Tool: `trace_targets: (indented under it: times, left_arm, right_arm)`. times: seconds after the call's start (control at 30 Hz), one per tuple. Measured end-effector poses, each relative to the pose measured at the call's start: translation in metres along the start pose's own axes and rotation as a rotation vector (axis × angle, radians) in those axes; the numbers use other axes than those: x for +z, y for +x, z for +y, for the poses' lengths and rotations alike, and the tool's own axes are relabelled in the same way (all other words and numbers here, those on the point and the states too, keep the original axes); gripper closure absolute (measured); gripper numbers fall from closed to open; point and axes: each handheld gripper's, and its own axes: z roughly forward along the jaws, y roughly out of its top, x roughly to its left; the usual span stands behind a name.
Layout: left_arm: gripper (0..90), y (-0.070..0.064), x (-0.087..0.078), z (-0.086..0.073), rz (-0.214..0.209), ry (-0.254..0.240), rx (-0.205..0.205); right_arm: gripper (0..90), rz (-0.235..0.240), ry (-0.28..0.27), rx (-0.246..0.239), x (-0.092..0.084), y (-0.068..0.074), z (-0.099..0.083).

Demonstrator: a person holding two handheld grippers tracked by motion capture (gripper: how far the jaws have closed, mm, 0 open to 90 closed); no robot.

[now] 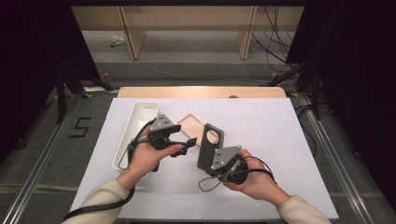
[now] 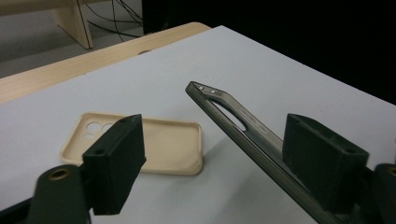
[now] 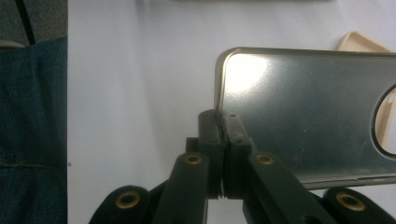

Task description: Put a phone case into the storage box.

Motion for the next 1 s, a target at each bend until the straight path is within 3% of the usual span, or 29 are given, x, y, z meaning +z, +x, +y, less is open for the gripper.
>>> trace_targets:
  times: [0.1, 0.27, 0.43, 0.63, 1.0]
  left_arm:
    - [26.2, 0.002, 0.012, 0.008, -0.008, 0.036, -0.025]
    - [33.8, 0.002, 0.031, 0.018, -0.006, 0.09, -0.028]
    - [42.7, 0.003, 0.044, 0.027, 0.028, 0.154, -0.05]
    - [48.7, -0.001, 0.049, 0.034, 0.07, 0.21, -0.078]
    - [60.6, -0.003, 0.054, 0.033, 0.053, 0.287, -0.18]
  right_arm:
    - [89.2, -0.006, -0.003, -0.005, 0.0, 0.001, 0.002]
    - [89.2, -0.011, -0.008, -0.018, 0.002, 0.003, 0.005]
    - [89.2, -0.023, -0.011, -0.037, 0.003, 0.006, 0.008]
    - [89.2, -0.035, -0.003, -0.045, 0.003, 0.007, 0.009]
    - [89.2, -0.051, -0.001, -0.056, 0.003, 0.007, 0.01]
